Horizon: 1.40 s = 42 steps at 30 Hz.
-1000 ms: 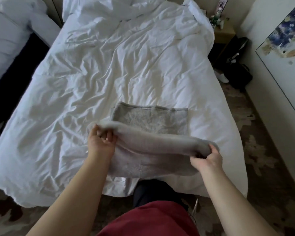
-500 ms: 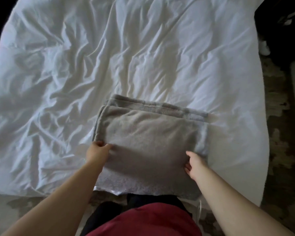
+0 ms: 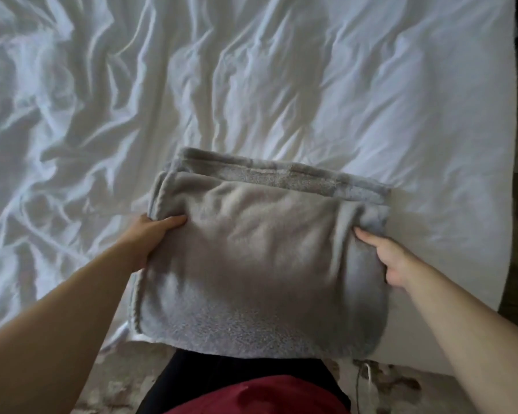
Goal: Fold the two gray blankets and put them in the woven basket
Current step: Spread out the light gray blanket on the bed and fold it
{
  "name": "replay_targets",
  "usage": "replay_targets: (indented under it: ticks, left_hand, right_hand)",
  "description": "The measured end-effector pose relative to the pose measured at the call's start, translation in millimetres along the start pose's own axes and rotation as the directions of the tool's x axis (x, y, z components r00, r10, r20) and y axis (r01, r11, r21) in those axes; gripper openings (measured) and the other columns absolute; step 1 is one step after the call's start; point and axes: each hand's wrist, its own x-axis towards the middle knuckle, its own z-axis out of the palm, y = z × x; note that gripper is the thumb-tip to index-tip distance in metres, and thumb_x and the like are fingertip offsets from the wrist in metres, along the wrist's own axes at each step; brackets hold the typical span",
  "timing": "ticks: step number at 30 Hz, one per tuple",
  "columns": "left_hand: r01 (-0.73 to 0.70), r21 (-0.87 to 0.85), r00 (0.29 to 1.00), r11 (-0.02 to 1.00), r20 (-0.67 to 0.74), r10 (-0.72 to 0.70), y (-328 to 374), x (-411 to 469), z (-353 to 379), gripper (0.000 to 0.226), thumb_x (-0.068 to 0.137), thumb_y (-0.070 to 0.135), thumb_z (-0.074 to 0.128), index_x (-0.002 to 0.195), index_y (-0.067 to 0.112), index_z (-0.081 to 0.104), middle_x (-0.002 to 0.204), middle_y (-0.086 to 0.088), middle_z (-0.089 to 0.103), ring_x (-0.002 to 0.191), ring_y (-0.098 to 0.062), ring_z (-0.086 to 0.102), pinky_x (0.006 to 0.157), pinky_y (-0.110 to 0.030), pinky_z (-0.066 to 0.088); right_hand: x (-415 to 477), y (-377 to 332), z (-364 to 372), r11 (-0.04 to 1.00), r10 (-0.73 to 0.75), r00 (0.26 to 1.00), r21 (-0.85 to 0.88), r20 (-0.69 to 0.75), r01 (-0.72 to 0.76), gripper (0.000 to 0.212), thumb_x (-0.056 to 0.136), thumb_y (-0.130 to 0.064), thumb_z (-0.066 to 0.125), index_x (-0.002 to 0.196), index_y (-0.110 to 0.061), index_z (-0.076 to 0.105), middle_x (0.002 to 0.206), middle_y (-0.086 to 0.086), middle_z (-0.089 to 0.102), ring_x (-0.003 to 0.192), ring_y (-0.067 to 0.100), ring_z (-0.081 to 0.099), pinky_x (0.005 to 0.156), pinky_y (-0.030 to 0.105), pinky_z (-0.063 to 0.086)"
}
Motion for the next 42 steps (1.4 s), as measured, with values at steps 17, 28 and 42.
replay_targets:
  ticks: [17, 28, 42]
  left_hand:
    - [-0.015, 0.091, 0.996, 0.996, 0.091, 0.006, 30, 18, -30, 0.052, 0.066, 0.060, 0.072, 0.098, 0.018, 0.068, 0.092, -0.006, 0.074, 0.072, -0.017, 0.071, 0.058, -0.025, 0.057]
    - [0.147, 0.207, 0.914, 0.967, 0.346, -0.213, -30, -35, -59, 0.066, 0.058, 0.034, 0.086, 0.113, 0.007, 0.062, 0.104, -0.014, 0.071, 0.097, -0.031, 0.067, 0.084, -0.041, 0.056]
    - [-0.066, 0.535, 0.890, 0.842, -0.349, 0.292, -17, -92, -15, 0.057, 0.073, 0.017, 0.063, 0.129, 0.018, 0.052, 0.130, -0.015, 0.046, 0.111, -0.034, 0.053, 0.092, -0.039, 0.043]
  right_hand:
    - [-7, -53, -3, 0.978, -0.107, 0.992, 0.185, 0.061, 0.094, 0.035, 0.079, -0.039, 0.065, 0.105, -0.016, 0.069, 0.098, 0.009, 0.075, 0.084, 0.022, 0.074, 0.064, 0.041, 0.060]
    - [-40, 32, -1, 0.968, 0.242, 0.966, -0.096, 0.085, -0.234, 0.045, 0.062, -0.030, 0.077, 0.098, -0.002, 0.072, 0.099, 0.021, 0.073, 0.079, 0.035, 0.073, 0.070, 0.038, 0.054]
    - [-71, 27, 2, 0.999, 0.035, 0.994, -0.013, -0.106, -0.037, 0.034, 0.078, -0.023, 0.072, 0.103, 0.000, 0.070, 0.095, 0.023, 0.073, 0.089, 0.036, 0.069, 0.084, 0.044, 0.054]
